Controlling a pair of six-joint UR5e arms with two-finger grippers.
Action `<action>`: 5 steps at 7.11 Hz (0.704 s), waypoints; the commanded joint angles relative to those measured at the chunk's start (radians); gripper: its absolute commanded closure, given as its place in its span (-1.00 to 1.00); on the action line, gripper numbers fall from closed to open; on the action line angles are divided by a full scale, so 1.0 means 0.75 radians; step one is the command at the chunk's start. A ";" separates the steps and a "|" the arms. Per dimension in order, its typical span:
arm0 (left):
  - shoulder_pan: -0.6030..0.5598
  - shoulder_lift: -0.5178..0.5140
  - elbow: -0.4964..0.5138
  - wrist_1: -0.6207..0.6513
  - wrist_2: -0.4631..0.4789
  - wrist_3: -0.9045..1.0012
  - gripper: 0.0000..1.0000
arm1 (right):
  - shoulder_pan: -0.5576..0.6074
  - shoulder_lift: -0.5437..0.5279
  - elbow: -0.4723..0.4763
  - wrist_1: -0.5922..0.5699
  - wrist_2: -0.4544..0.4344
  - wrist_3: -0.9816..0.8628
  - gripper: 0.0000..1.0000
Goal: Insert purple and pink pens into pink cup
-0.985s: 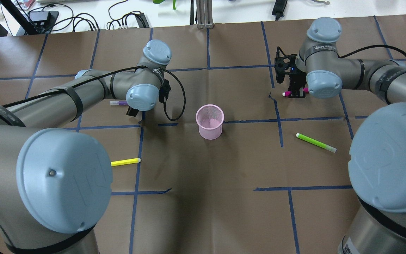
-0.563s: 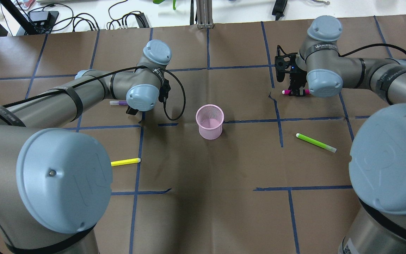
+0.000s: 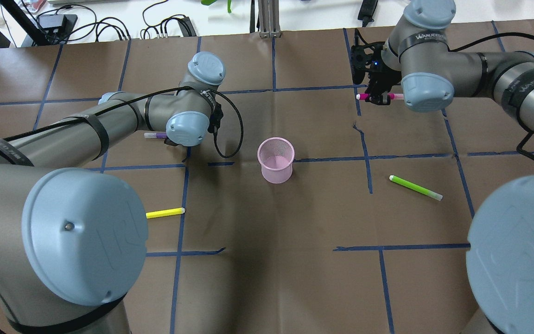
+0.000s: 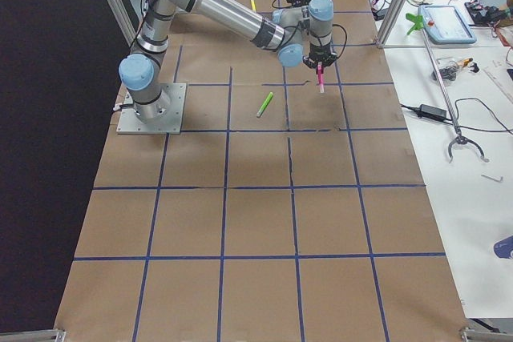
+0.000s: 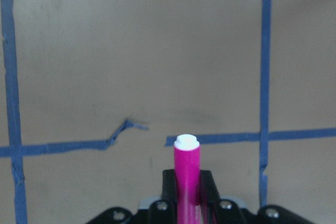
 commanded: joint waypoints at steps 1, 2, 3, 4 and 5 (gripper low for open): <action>0.000 -0.033 0.005 0.048 0.071 0.002 0.42 | 0.060 -0.186 0.018 0.000 0.264 0.231 0.88; -0.002 -0.044 0.001 0.093 0.140 0.008 0.58 | 0.091 -0.260 0.042 -0.012 0.397 0.285 0.88; -0.004 -0.046 0.001 0.096 0.145 0.008 0.59 | 0.097 -0.346 0.097 -0.019 0.479 0.383 0.89; -0.010 -0.046 0.001 0.096 0.139 0.017 0.59 | 0.099 -0.409 0.177 -0.104 0.603 0.416 0.90; -0.010 -0.040 0.003 0.096 0.143 0.019 0.69 | 0.099 -0.438 0.283 -0.212 0.661 0.465 0.90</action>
